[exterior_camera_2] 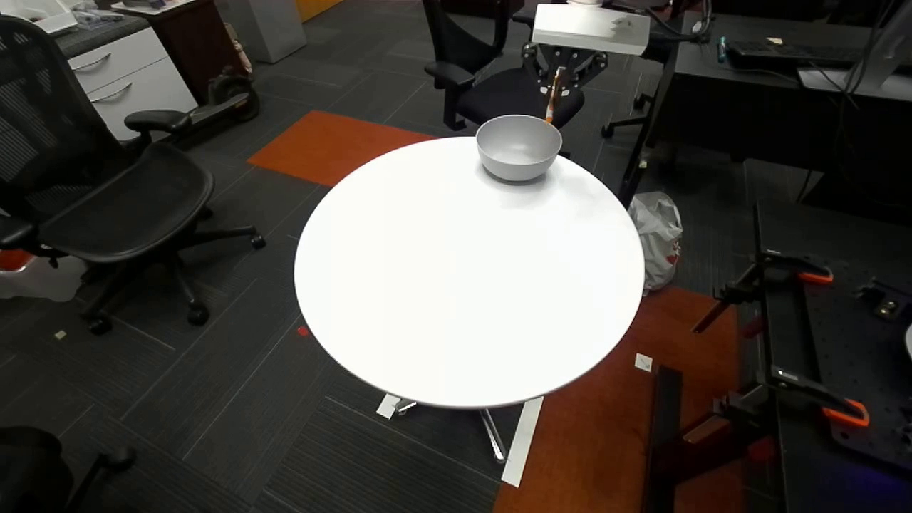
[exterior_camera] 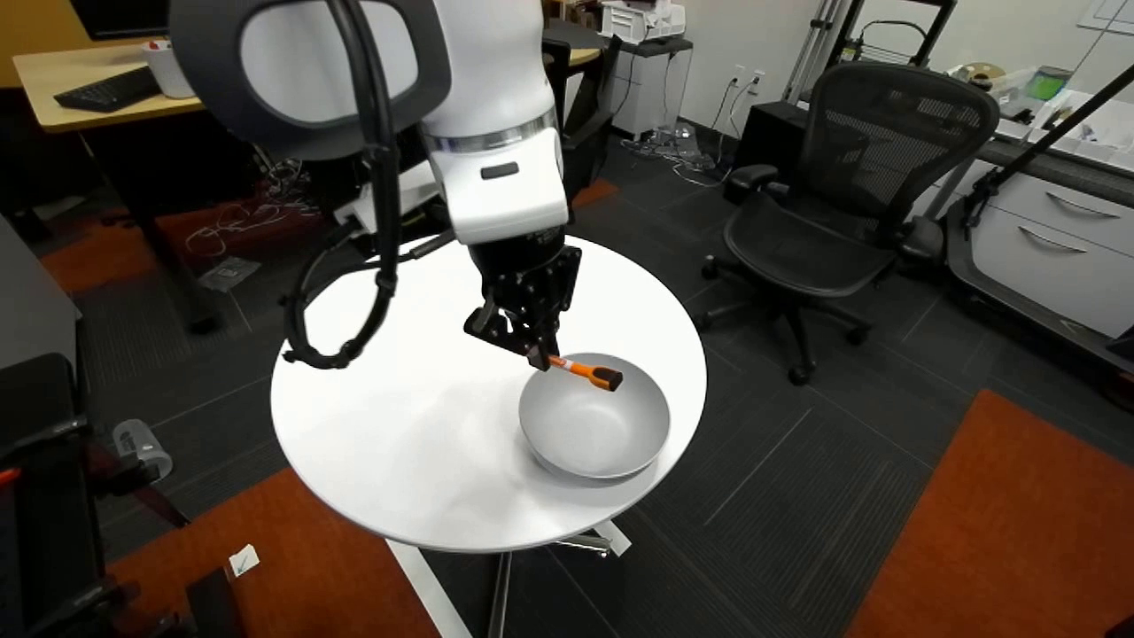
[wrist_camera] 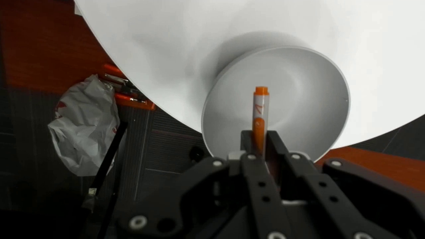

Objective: Put the pen in the bowl

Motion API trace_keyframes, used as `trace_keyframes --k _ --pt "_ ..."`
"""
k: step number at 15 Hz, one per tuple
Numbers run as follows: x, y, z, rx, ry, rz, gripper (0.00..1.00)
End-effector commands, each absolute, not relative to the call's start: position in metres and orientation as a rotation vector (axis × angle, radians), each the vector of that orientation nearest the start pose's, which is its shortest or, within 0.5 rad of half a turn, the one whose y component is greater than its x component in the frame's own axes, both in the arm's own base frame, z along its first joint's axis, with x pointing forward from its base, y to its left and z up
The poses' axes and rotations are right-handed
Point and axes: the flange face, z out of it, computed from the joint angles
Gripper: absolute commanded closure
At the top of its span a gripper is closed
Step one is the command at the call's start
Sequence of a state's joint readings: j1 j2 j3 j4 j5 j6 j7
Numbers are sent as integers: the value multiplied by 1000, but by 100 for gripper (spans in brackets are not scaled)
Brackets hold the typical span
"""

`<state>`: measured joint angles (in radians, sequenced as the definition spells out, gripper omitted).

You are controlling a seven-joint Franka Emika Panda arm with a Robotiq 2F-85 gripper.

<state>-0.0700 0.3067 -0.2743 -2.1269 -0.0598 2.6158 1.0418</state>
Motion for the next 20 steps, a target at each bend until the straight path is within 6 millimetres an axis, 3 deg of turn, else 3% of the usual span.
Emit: trace_keyframes --k 1,8,15,16,17,20 --pt "583 -209 285 -2495 1897 -423 97" --pt "621 -216 266 -2497 1847 -379 97" --pt "634 -224 239 -2427 1901 -296 97" --pt "635 -225 238 -2426 1903 -288 63" --pt "636 -226 237 -2423 1908 -287 62" --pt "638 -228 237 -2416 1911 -290 40"
